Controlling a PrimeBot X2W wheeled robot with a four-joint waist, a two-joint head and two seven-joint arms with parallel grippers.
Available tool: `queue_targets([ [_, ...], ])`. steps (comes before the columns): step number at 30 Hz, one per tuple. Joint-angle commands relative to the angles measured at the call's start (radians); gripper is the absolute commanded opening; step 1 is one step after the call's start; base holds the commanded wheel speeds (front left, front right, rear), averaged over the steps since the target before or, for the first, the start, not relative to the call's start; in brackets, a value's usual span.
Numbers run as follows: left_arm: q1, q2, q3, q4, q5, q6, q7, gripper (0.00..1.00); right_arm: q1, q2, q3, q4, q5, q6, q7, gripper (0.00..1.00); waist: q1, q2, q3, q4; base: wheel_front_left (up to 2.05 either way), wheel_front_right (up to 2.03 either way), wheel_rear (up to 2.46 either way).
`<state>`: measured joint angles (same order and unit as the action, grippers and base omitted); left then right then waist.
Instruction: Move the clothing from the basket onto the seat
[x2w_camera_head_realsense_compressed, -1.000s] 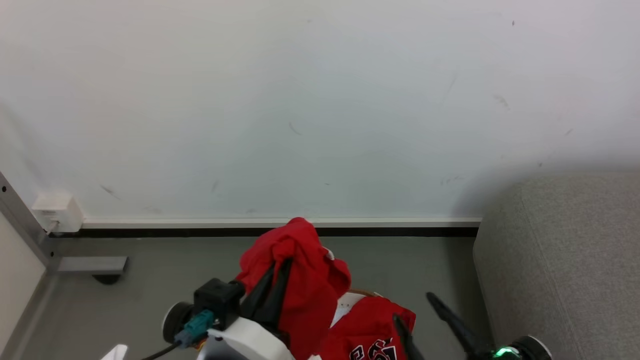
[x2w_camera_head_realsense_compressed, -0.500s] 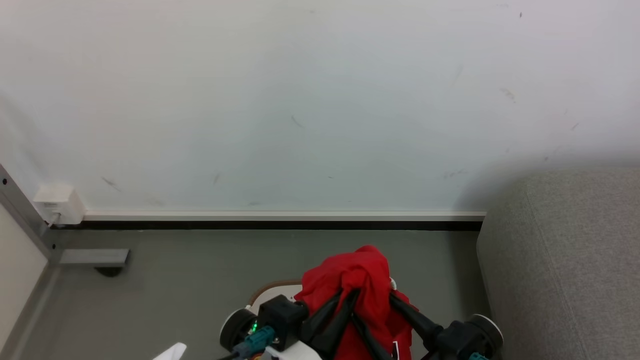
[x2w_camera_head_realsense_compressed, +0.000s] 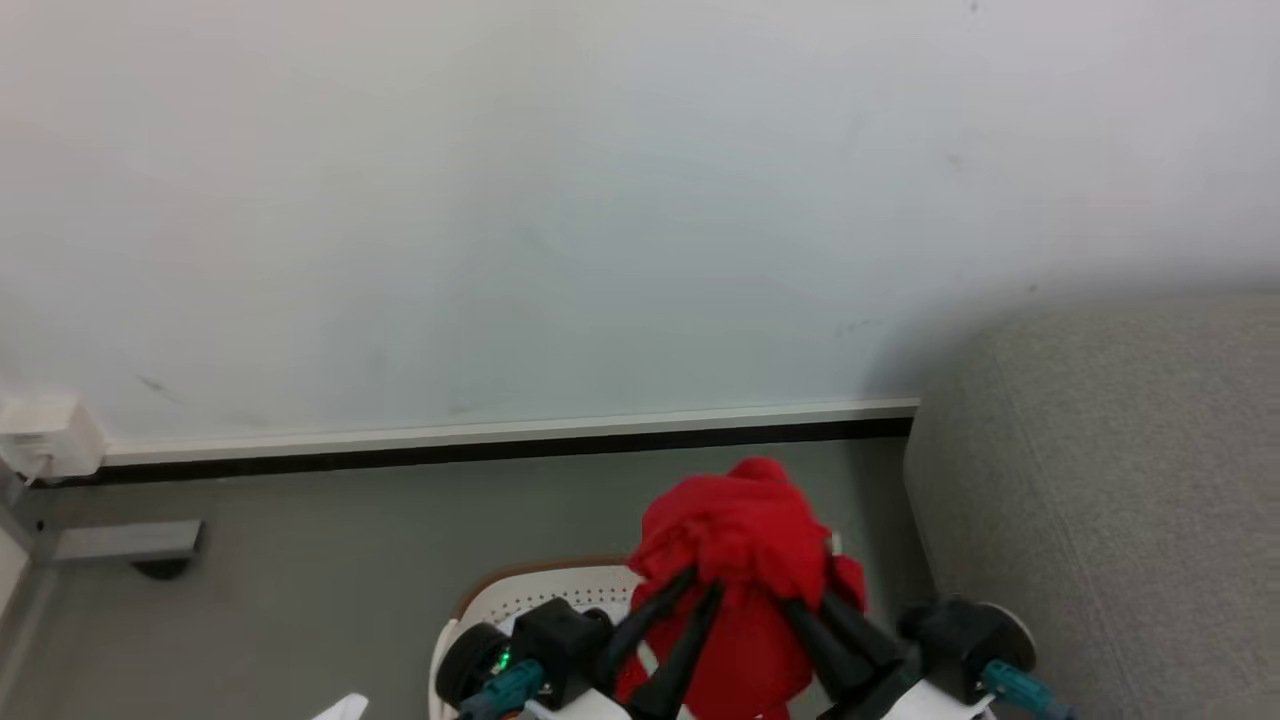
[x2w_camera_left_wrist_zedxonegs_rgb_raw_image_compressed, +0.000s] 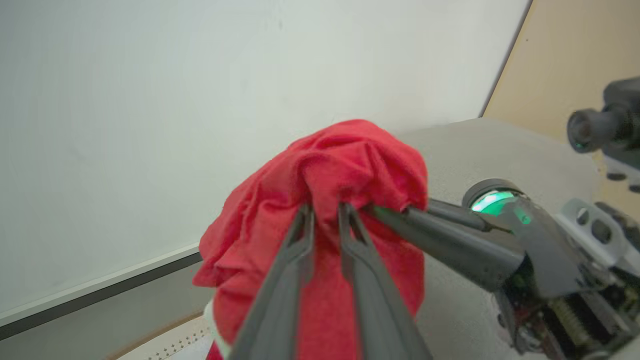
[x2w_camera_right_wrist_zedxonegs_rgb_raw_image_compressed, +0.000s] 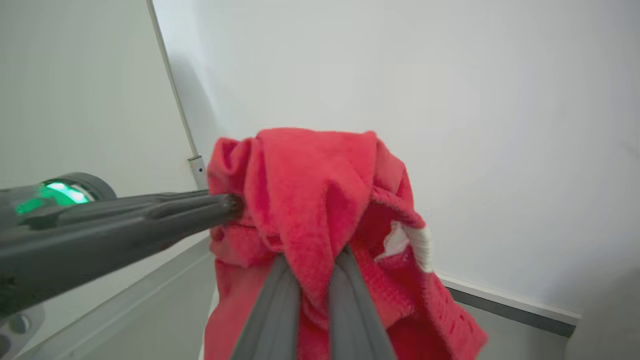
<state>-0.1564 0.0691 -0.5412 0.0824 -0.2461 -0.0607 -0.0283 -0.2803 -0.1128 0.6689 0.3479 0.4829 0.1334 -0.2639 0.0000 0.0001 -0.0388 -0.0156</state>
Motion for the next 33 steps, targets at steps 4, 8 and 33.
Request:
queue_targets([
  [4, 0.012, 0.014, 0.007, 0.016, 0.006, 0.013, -0.02, 1.0, 0.012, -0.04, -0.064, -0.03, -0.012, -0.004, -0.001, 0.0, 0.0, -0.0001, 0.02, -0.096, 0.0, 0.0, 0.0],
  [8, 0.005, 0.012, 0.001, 0.023, 0.0, 0.014, -0.03, 1.0, 0.026, -0.071, -0.126, -0.059, -0.02, -0.004, -0.001, 0.0, 0.0, -0.0001, 0.035, -0.178, 0.0, 0.0, 0.0],
  [33, -0.297, 0.074, -0.023, -0.011, 0.089, -0.028, -0.035, 1.0, -0.37, -0.214, -0.639, -0.046, -0.091, -0.004, 0.034, 0.0, 0.0, -0.0001, 0.497, -0.193, 0.0, 0.0, 0.0],
])
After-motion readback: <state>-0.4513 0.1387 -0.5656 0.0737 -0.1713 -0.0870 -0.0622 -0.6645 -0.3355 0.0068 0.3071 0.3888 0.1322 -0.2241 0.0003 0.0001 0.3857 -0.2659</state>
